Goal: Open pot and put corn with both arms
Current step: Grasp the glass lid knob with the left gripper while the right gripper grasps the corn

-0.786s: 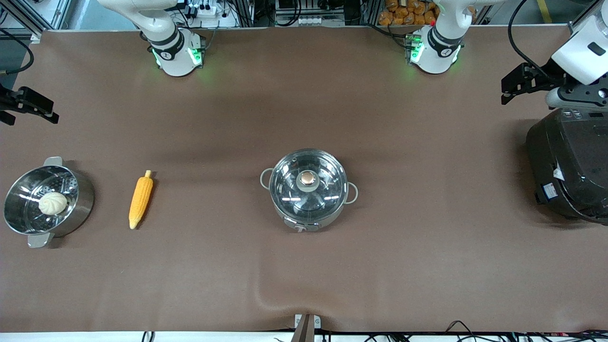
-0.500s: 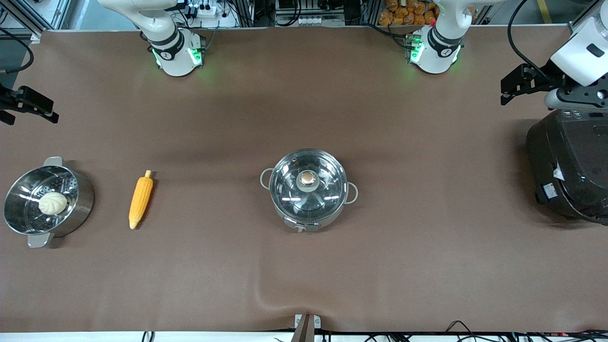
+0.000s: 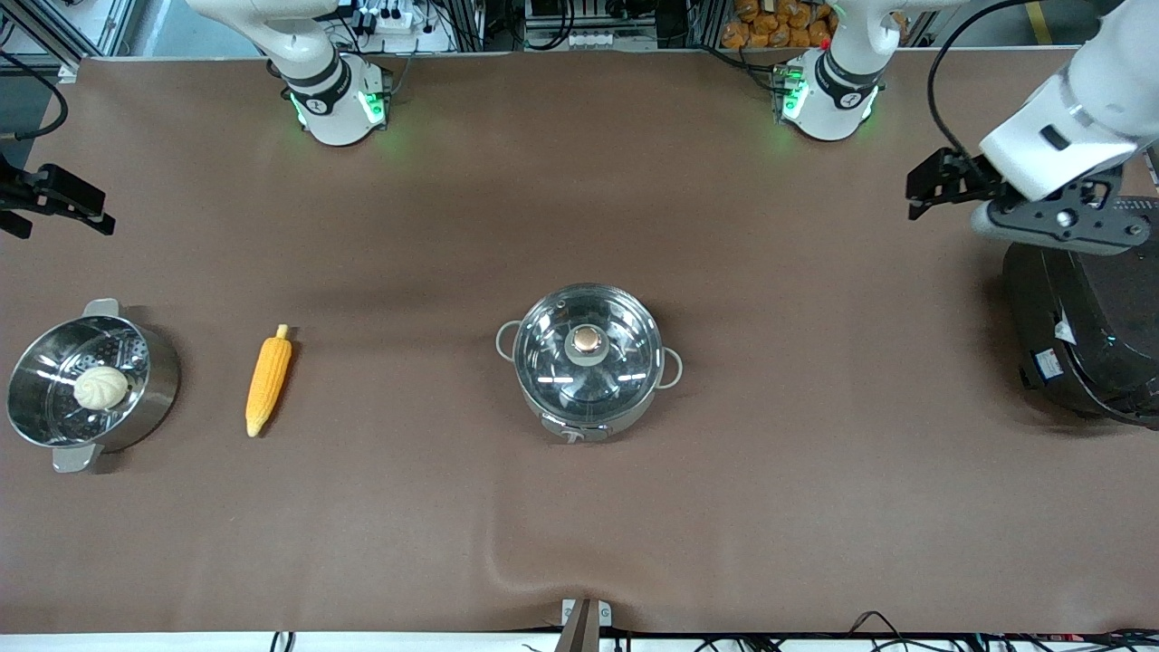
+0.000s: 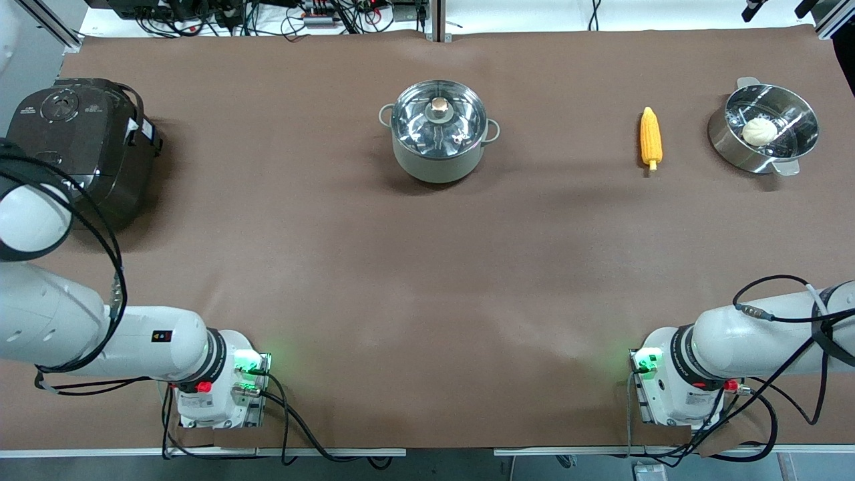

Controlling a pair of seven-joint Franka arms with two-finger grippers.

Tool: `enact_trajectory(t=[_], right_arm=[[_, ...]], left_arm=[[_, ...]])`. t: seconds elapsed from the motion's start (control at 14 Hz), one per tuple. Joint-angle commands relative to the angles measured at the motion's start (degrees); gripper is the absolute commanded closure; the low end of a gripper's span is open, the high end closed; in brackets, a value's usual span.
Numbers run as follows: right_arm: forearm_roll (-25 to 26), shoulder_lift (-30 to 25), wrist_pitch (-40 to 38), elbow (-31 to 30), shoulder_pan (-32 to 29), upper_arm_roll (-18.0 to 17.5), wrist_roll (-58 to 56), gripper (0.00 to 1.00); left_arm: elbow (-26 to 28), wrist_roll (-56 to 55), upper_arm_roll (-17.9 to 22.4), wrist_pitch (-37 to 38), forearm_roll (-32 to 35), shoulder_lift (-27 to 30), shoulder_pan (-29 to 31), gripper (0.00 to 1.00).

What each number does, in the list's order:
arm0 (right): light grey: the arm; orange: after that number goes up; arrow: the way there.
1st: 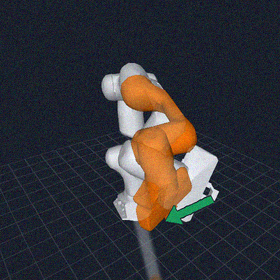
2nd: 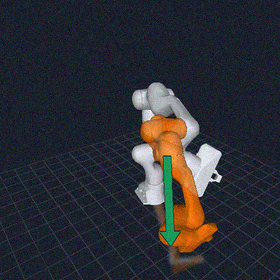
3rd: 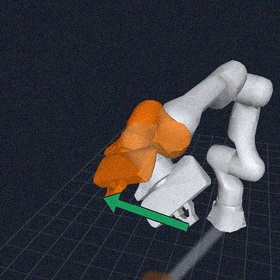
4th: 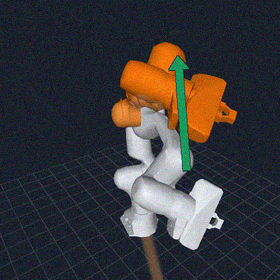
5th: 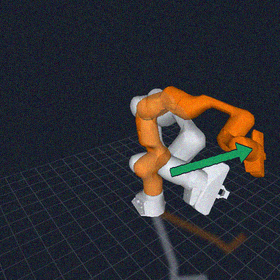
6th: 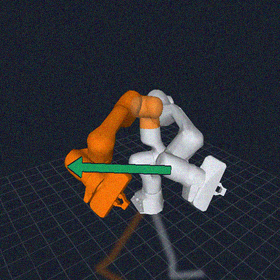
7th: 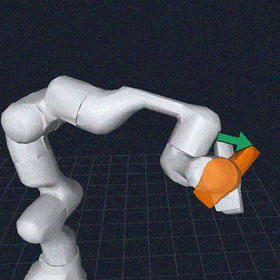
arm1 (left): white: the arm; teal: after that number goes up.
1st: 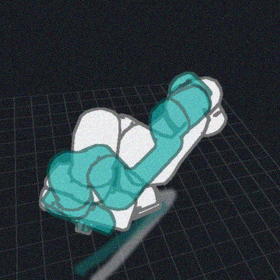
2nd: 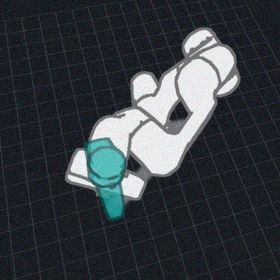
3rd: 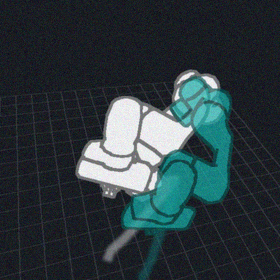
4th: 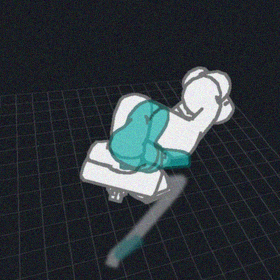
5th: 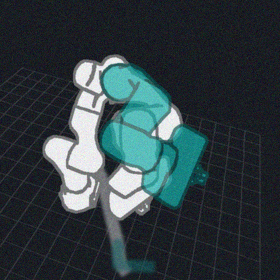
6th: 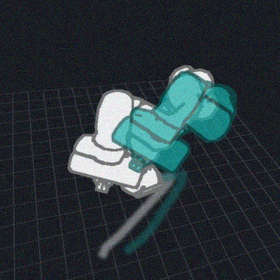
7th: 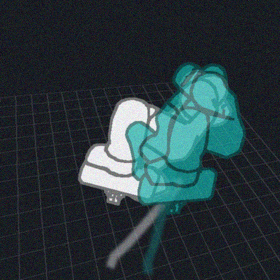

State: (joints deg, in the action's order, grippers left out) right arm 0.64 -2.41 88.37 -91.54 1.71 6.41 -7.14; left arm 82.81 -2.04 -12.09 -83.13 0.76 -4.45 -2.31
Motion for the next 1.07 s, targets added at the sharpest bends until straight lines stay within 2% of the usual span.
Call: enact_trajectory(t=[0.0,0.29,0.57,0.71,0.86,1.0], right_arm=[[0.5,-1.0,4.2,-4.7,0.2,-0.7,1.4,0.0],[0.5,-0.4,16.2,-15.1,1.2,-0.7,1.4,0.0],[0.3,7.5,24.9,-18.5,2.6,-0.7,1.6,0.0],[0.3,10.9,33.4,-22.2,3.4,-0.7,1.6,0.0],[0.3,14.6,40.1,-24.6,2.8,-0.6,1.5,0.0],[0.3,19.0,43.4,-24.4,1.2,-0.6,1.5,0.0]], left_arm=[[-5.5,-5.6,0.1,-0.7,-1.0,-6.2,-4.1,0.0],[-5.9,-18.0,0.3,-14.8,-0.8,-13.9,-13.3,0.0],[-6.1,-28.2,0.8,-27.6,-0.7,-20.7,-21.6,0.0],[-6.3,-31.4,1.2,-34.1,0.3,-25.0,-26.1,0.0],[-7.1,-35.1,4.3,-36.9,4.5,-28.2,-32.7,0.0],[-9.5,-37.1,10.0,-36.9,5.8,-31.6,-39.1,0.0]])
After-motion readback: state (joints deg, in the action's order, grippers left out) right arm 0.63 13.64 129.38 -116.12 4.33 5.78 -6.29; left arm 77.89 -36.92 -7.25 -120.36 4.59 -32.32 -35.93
